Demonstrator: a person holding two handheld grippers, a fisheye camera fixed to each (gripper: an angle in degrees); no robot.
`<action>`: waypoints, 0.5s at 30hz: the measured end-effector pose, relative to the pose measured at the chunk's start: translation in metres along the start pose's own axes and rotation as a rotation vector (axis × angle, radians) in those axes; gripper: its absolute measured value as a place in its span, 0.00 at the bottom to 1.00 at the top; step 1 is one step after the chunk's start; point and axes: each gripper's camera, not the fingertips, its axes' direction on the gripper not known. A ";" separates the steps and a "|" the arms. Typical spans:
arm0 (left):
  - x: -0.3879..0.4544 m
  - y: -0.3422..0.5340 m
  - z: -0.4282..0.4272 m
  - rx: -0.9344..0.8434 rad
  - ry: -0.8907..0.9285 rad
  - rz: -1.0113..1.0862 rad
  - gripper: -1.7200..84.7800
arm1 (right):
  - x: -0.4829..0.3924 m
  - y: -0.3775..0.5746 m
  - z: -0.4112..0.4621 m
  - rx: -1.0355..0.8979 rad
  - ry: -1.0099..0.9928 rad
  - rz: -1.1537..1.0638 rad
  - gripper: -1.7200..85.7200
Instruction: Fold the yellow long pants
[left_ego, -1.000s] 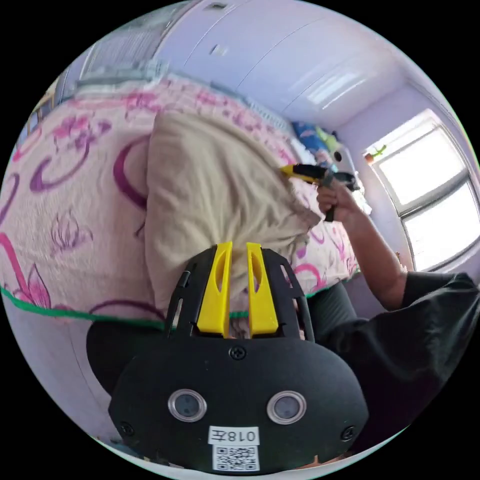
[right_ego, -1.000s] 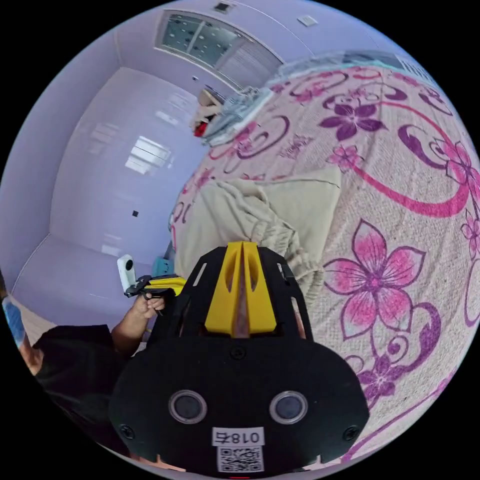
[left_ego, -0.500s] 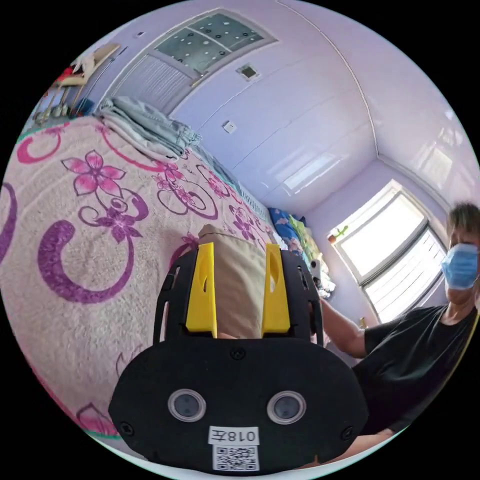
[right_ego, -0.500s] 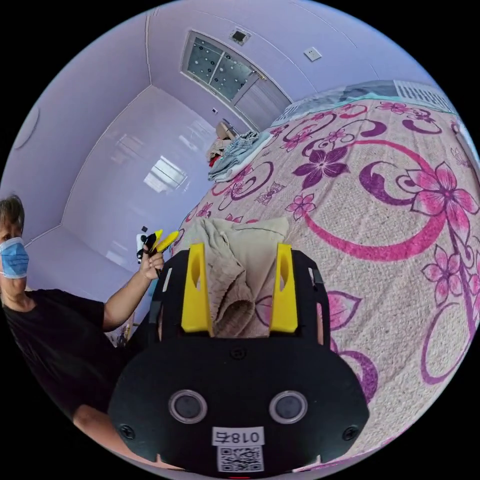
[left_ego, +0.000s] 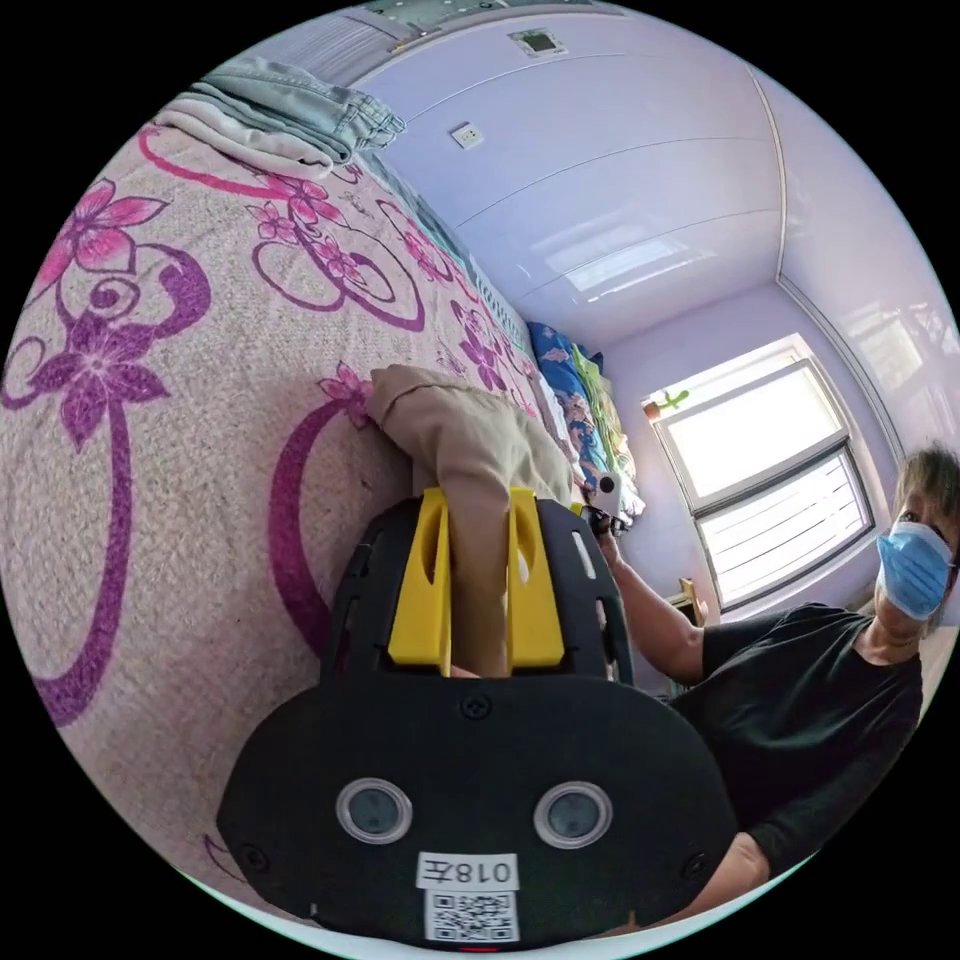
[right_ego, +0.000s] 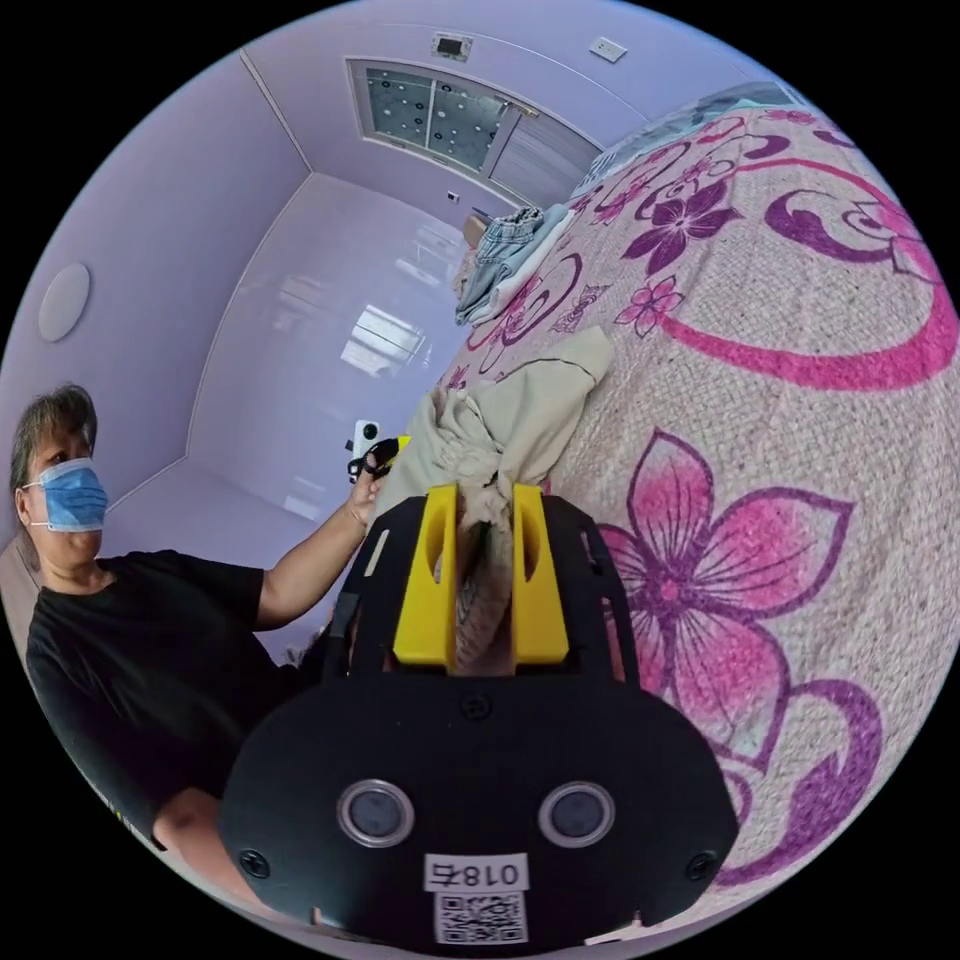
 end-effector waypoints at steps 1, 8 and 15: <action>0.013 0.008 -0.003 0.013 -0.040 0.039 0.09 | -0.005 -0.002 0.000 -0.003 0.026 -0.009 0.10; 0.132 0.091 -0.055 0.234 -0.344 0.349 0.08 | -0.113 -0.009 -0.005 0.114 0.270 -0.272 0.09; 0.211 0.051 -0.167 0.431 -0.600 0.544 0.08 | -0.196 -0.105 0.030 0.279 0.256 -0.487 0.09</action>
